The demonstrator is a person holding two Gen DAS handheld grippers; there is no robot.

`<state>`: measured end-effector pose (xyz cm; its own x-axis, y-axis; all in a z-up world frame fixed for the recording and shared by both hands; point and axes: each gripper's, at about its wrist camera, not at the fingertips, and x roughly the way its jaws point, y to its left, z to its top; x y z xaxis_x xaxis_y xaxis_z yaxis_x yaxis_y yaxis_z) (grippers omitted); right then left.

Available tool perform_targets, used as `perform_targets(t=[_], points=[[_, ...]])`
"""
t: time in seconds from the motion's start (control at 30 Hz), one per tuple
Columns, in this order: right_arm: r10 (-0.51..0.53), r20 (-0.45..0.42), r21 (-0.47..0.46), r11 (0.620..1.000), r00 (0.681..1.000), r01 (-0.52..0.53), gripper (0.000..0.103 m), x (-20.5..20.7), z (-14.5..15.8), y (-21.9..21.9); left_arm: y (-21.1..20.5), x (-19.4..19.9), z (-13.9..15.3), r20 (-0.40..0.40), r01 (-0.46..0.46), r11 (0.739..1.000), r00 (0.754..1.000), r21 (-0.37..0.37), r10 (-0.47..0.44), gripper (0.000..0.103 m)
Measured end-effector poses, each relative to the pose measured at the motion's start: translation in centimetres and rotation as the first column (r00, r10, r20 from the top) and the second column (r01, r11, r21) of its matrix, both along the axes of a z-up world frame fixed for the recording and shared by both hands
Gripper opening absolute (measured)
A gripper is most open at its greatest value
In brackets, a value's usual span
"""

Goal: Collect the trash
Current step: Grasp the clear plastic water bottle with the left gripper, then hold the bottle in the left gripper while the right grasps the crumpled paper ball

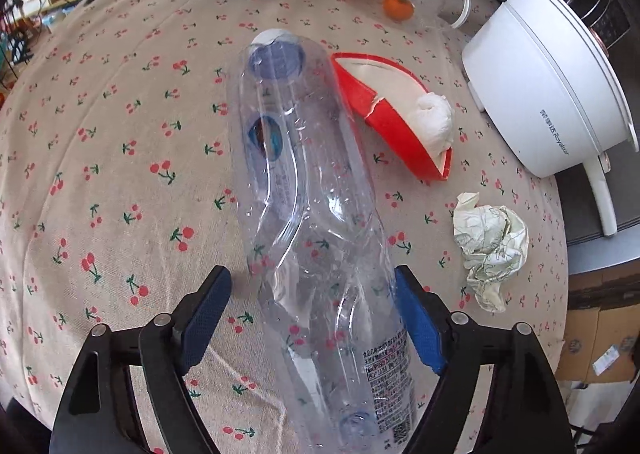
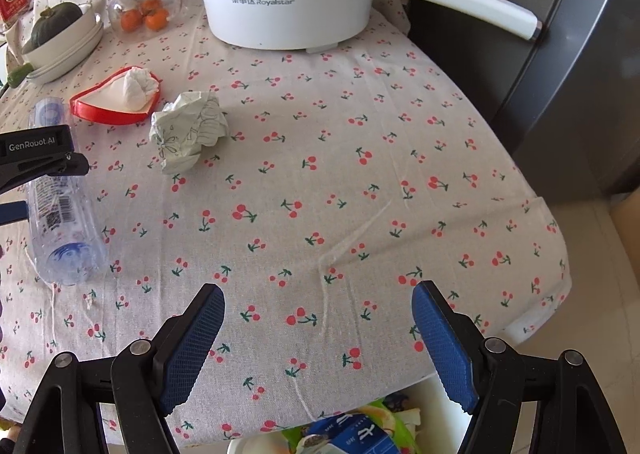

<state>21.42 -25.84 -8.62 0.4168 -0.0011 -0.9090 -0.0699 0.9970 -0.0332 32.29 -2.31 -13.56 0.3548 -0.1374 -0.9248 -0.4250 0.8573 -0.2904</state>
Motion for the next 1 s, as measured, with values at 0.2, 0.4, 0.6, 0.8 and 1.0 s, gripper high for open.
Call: perform_targets(t=[0.2,0.4,0.6,0.8,1.0], points=[[0.015,0.011,-0.033,0.999,1.0,-0.015,0.081,-0.2,0.2,1.6,2.6,-2.8,0.6,0.086,0.095,0.992,0.992,-0.086,-0.087,0.063],[0.02,-0.008,-0.015,1.0,1.0,-0.02,0.081,0.4,-0.8,3.8,5.7,-7.5,2.6,0.172,0.195,0.981,0.967,-0.021,-0.188,0.062],[0.063,-0.019,0.057,0.996,0.998,-0.061,0.081,1.7,-2.0,6.4,8.5,-12.5,4.3,0.255,0.255,0.964,0.93,0.074,-0.265,0.062],[0.033,0.027,0.132,0.991,0.999,-0.036,0.081,5.6,-2.8,7.6,9.6,-13.8,5.7,0.314,0.257,0.966,0.916,0.025,-0.251,0.062],[0.03,0.059,0.118,0.992,0.998,-0.037,0.081,9.4,-4.4,8.6,8.3,-14.7,6.1,0.315,0.288,0.952,0.899,0.1,-0.305,0.062]])
